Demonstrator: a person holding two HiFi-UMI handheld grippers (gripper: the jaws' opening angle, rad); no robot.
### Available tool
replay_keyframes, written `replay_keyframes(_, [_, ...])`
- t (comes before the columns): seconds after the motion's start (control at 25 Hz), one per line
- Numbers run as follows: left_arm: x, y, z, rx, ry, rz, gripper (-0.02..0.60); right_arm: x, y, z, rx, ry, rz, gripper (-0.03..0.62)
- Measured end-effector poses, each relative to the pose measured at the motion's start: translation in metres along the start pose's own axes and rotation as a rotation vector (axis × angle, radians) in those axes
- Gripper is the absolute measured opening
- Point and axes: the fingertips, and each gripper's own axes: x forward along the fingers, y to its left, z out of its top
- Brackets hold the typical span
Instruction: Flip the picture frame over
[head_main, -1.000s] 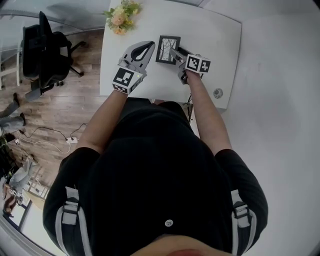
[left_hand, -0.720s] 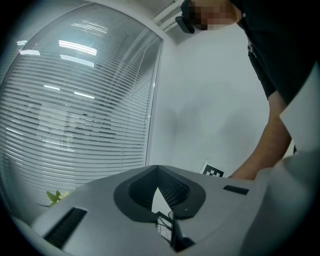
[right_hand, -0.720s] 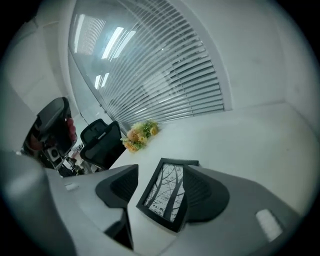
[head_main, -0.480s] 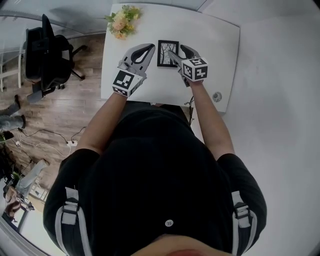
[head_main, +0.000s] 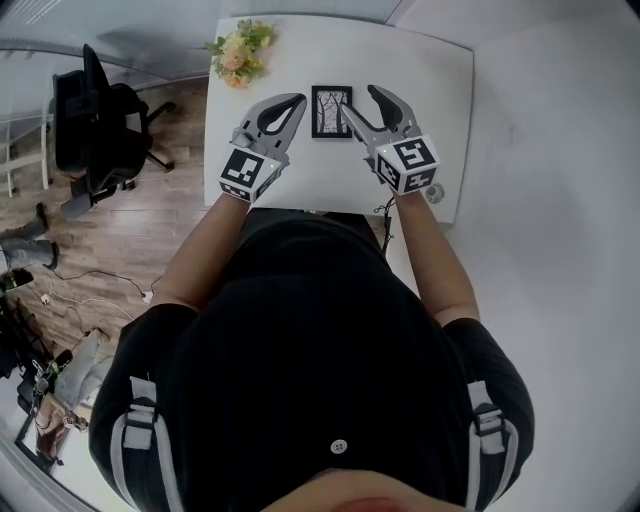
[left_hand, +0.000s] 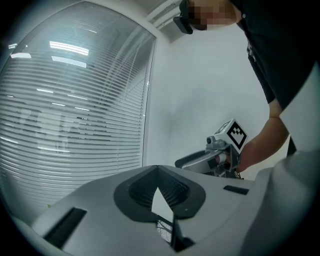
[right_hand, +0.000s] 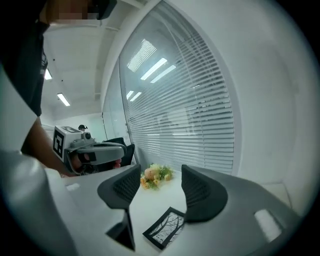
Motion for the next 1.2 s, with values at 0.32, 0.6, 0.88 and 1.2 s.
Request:
replay_keyframes(0.32, [-0.011,-0.008,0.014,-0.004,0.02,-0.019,0.005,-0.027,0.023,0.047,-0.075,-0.112,0.018,0.184])
replay_keyframes(0.6, [-0.012,-0.013,0.037,-0.003,-0.016,-0.025,0.005,-0.041,0.028,0.065,-0.152,-0.157,-0.006,0.104])
replay_keyframes(0.88, [-0.008,-0.021,0.056,0.017,-0.062,-0.03,0.005,-0.051,0.029,0.081,-0.175,-0.21,-0.006,0.035])
replay_keyframes(1.2, [-0.003,-0.029,0.068,0.043,-0.081,-0.037,0.005,-0.057,0.028,0.087,-0.202,-0.216,0.001,0.011])
